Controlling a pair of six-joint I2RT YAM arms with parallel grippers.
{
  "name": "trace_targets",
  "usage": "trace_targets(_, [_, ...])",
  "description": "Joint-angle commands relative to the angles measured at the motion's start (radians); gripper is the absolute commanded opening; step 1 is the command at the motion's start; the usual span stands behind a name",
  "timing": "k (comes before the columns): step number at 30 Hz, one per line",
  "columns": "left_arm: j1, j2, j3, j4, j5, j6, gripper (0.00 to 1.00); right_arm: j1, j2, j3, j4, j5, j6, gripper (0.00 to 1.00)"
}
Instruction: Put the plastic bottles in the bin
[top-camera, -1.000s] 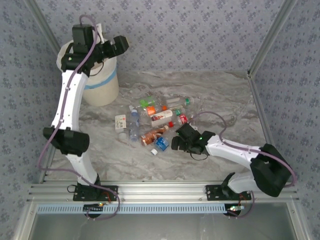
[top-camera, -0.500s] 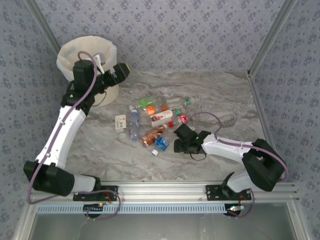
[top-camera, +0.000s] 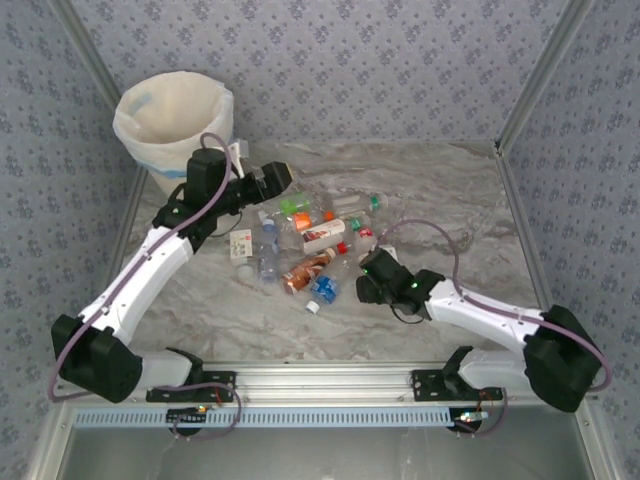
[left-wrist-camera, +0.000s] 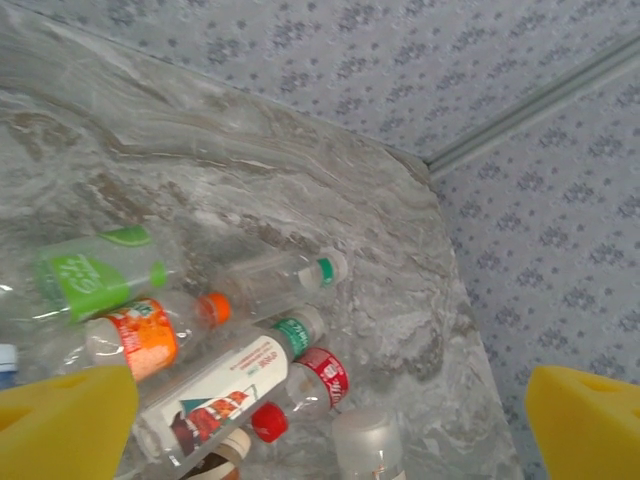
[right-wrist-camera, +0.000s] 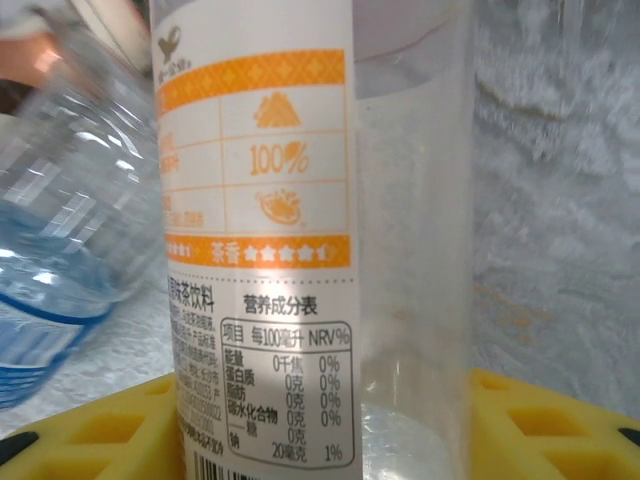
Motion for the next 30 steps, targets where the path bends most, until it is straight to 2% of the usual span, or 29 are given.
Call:
trace_targets(1, [-0.019, 0.054, -0.011, 0.1, 0.111, -0.013, 1.0, 0.008, -0.073, -0.012, 0.08, 0.022, -0.078, 0.5])
trace_targets(6, [-0.045, 0.148, -0.042, 0.303, 0.321, -0.117, 0.99, -0.02, -0.123, -0.003, 0.263, -0.119, -0.1, 0.5])
trace_targets(9, [-0.084, 0.188, -0.033, 0.374, 0.38, -0.137, 0.99, -0.02, -0.115, 0.023, 0.34, -0.177, -0.15, 0.5])
trace_targets(17, [-0.177, 0.244, 0.037, 0.24, 0.29, -0.043, 0.99, -0.024, -0.064, 0.096, 0.436, -0.223, -0.219, 0.51])
trace_targets(20, [-0.197, 0.264, 0.056, 0.208, 0.29, -0.015, 0.98, -0.022, -0.036, 0.124, 0.458, -0.232, -0.224, 0.51])
trace_targets(23, [-0.202, 0.275, 0.056, 0.206, 0.287, -0.013, 0.92, -0.02, -0.021, 0.138, 0.483, -0.234, -0.233, 0.51])
trace_targets(28, [-0.202, 0.276, 0.045, 0.225, 0.276, -0.025, 0.67, -0.019, -0.015, 0.144, 0.491, -0.236, -0.236, 0.52])
trace_targets(30, [-0.203, 0.278, 0.045, 0.23, 0.281, -0.026, 0.61, -0.019, -0.013, 0.144, 0.492, -0.237, -0.235, 0.52])
